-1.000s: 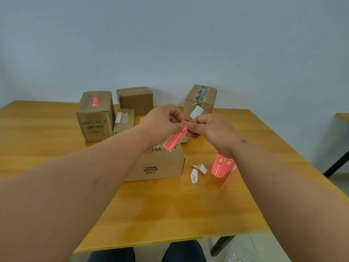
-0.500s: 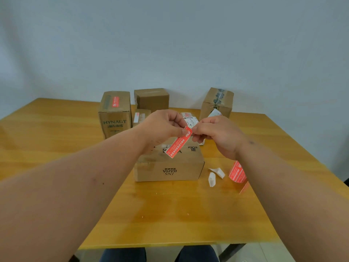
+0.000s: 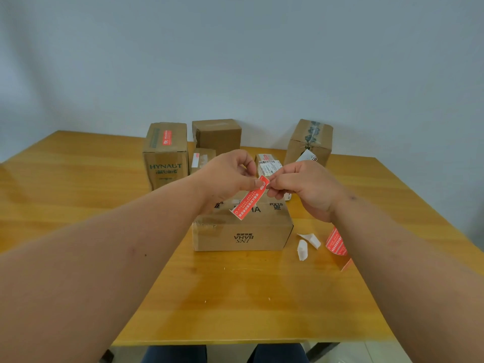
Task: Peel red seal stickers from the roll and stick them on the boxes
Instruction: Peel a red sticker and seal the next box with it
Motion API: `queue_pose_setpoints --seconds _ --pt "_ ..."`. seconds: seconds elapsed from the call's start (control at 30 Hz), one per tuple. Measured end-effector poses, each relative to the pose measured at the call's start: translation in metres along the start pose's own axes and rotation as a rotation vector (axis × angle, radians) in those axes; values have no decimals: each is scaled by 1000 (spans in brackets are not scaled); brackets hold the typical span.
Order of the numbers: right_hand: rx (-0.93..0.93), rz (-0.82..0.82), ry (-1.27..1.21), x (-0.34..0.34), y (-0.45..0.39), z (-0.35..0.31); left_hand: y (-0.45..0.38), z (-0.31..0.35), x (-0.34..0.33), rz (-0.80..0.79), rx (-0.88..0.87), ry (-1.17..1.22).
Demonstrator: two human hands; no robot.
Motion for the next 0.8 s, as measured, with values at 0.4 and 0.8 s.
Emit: queue_pose_setpoints --seconds 0.4,0.8 --pt "25 -5 -63 -1 -1 -3 1 1 0 -6 -10 39" --pt "6 49 180 0 3 -6 -1 3 7 93 60 -47"
Point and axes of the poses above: each hand's wrist, its own y-axis away from the middle knuckle, its own x-axis out of the back of the hand, z = x × y, the point moved 10 cm from there along -y, towards the middle knuckle, and after that the axes turned 2 degrees about z, right-handed, at the moved point
